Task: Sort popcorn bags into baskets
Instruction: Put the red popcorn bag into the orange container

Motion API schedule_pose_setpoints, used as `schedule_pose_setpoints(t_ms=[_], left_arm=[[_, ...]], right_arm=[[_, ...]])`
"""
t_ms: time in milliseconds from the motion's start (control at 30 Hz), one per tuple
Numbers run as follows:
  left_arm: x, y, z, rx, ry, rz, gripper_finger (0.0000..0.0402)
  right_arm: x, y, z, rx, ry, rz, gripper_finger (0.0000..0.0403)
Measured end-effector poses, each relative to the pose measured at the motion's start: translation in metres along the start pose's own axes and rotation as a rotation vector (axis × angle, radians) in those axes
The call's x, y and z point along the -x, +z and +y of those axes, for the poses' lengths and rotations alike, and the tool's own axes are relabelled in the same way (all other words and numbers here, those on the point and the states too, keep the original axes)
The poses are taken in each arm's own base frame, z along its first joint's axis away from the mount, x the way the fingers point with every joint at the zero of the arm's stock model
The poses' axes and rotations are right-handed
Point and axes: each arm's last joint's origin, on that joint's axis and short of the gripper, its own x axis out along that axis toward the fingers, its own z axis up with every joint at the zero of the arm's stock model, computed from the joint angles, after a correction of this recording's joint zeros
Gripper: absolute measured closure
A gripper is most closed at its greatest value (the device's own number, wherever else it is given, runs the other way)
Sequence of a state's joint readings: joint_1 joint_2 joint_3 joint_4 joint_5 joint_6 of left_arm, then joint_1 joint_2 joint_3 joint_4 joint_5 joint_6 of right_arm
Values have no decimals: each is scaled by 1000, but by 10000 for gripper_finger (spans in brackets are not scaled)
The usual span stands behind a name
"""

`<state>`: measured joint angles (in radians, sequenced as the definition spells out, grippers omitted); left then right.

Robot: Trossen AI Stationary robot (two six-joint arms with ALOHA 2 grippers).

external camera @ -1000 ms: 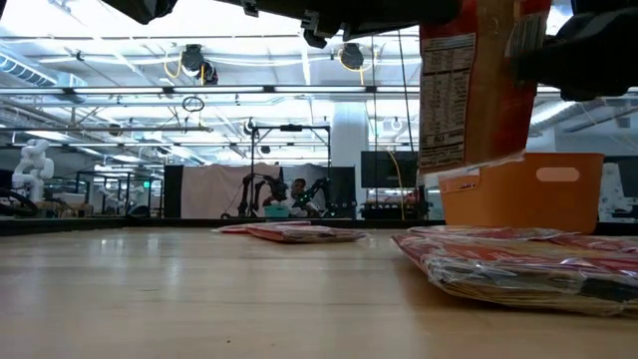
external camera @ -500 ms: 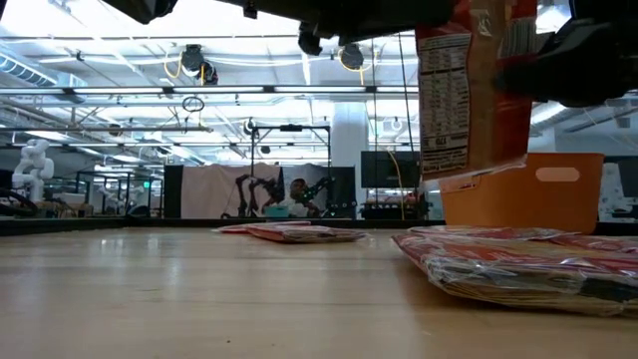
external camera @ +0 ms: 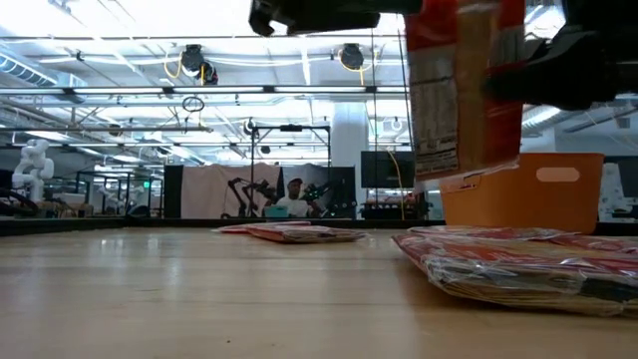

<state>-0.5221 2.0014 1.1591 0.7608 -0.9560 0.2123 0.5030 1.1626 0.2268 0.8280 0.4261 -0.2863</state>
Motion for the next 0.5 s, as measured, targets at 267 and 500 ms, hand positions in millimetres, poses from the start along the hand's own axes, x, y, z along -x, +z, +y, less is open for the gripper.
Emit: schedule_pose_setpoints(t_ms=[267, 500], left_arm=[[14, 4, 2, -40, 9, 75, 153], [22, -2, 12, -11, 10, 216, 183]], right_arm=[[-4, 2, -6, -29, -109, 64, 388], [-23, 47, -18, 33, -151, 285, 382]])
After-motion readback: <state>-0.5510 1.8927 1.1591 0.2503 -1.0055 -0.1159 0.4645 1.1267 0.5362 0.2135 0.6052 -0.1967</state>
